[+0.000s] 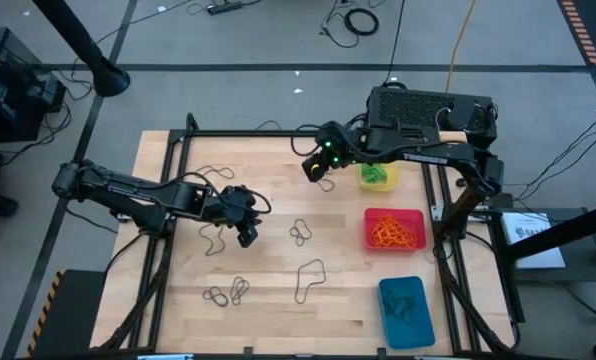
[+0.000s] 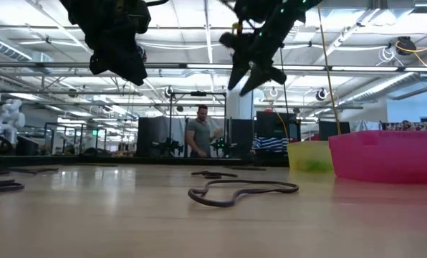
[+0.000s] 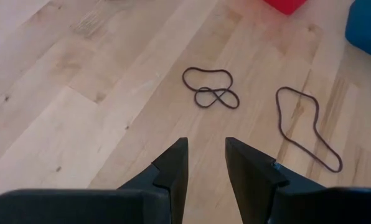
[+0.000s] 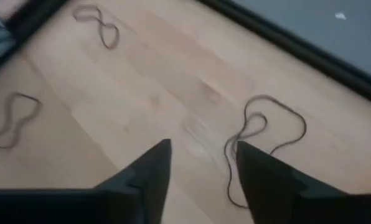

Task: Sort rubber bands into baskets
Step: Put the violet rubber band into the blue bin

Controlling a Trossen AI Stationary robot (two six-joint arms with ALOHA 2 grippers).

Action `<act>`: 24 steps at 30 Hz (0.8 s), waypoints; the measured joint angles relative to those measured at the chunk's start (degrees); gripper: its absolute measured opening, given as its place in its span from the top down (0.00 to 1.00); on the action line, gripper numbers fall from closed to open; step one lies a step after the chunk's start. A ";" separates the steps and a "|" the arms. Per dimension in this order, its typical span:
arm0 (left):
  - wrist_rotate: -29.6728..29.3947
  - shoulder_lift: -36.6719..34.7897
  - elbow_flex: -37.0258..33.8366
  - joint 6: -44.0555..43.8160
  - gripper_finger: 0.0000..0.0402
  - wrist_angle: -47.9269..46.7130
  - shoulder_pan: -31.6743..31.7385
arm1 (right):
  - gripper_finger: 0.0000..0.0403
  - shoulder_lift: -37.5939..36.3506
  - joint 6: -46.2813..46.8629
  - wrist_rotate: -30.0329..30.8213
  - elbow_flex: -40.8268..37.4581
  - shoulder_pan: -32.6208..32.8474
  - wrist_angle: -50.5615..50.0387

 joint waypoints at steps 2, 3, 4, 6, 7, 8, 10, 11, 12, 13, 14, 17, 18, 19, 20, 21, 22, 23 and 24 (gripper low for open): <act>-0.13 0.00 0.00 0.01 0.72 0.01 0.00 | 0.53 1.63 -0.15 0.10 0.00 -0.17 -0.76; -0.23 0.00 0.00 0.02 0.72 -0.01 0.00 | 0.51 2.66 -0.07 -0.01 0.00 -0.32 -1.00; -0.23 0.00 0.00 0.00 0.72 -0.01 0.00 | 0.49 3.87 0.29 -0.23 0.00 -0.60 -1.37; -0.25 0.00 0.00 -0.02 0.72 -0.01 0.00 | 0.46 6.42 1.08 -0.18 -0.01 -1.38 -2.72; -0.27 0.00 0.00 -0.02 0.72 -0.04 0.00 | 0.45 7.84 1.12 0.21 -0.02 -1.84 -2.79; -0.28 0.00 0.00 -0.02 0.72 -0.05 0.00 | 0.45 9.17 1.11 0.98 -0.02 -2.28 -2.59; -0.28 0.00 0.00 -0.04 0.72 -0.08 0.00 | 0.45 11.67 1.00 3.25 -0.02 -3.08 -2.70; -0.28 0.00 0.00 -0.08 0.72 -0.11 0.00 | 0.45 12.91 0.83 4.02 -0.02 -3.44 -2.62; -0.30 0.00 0.00 -0.35 0.72 -0.23 0.00 | 0.45 13.82 0.74 4.38 -0.02 -3.84 -2.77; -0.30 0.00 0.00 -0.42 0.72 -0.43 0.00 | 0.46 14.69 0.36 4.36 -0.02 -4.21 -3.12; -0.30 0.00 0.00 -0.46 0.72 -0.51 0.00 | 0.46 15.59 0.06 4.27 -0.02 -4.61 -3.25; -0.30 0.00 0.00 -0.45 0.72 -1.08 0.00 | 0.47 17.64 0.73 3.94 -0.02 -5.96 -4.90; -0.31 0.00 0.00 -0.46 0.72 -1.05 0.00 | 0.48 18.20 1.14 3.98 -0.02 -6.45 -5.16; -0.32 0.00 0.00 -0.45 0.72 -0.98 0.00 | 0.48 18.69 1.76 4.08 -0.02 -6.85 -5.11; -0.32 0.00 0.00 -0.45 0.72 -0.97 0.00 | 0.48 19.12 2.41 4.21 -0.02 -7.24 -4.99; -0.35 0.00 0.00 -0.44 0.72 -0.95 0.03 | 0.48 19.31 2.90 4.28 -0.02 -7.65 -5.00; -0.47 0.00 0.00 -0.44 0.72 -0.93 0.11 | 0.48 19.38 3.15 4.32 -0.02 -7.95 -5.06; -0.56 0.00 0.00 -0.44 0.72 -0.93 0.17 | 0.48 19.38 3.23 4.29 -0.02 -8.21 -4.96; -0.66 0.00 0.00 -0.46 0.72 -0.91 0.21 | 0.48 19.59 3.26 4.31 -0.01 -8.28 -4.37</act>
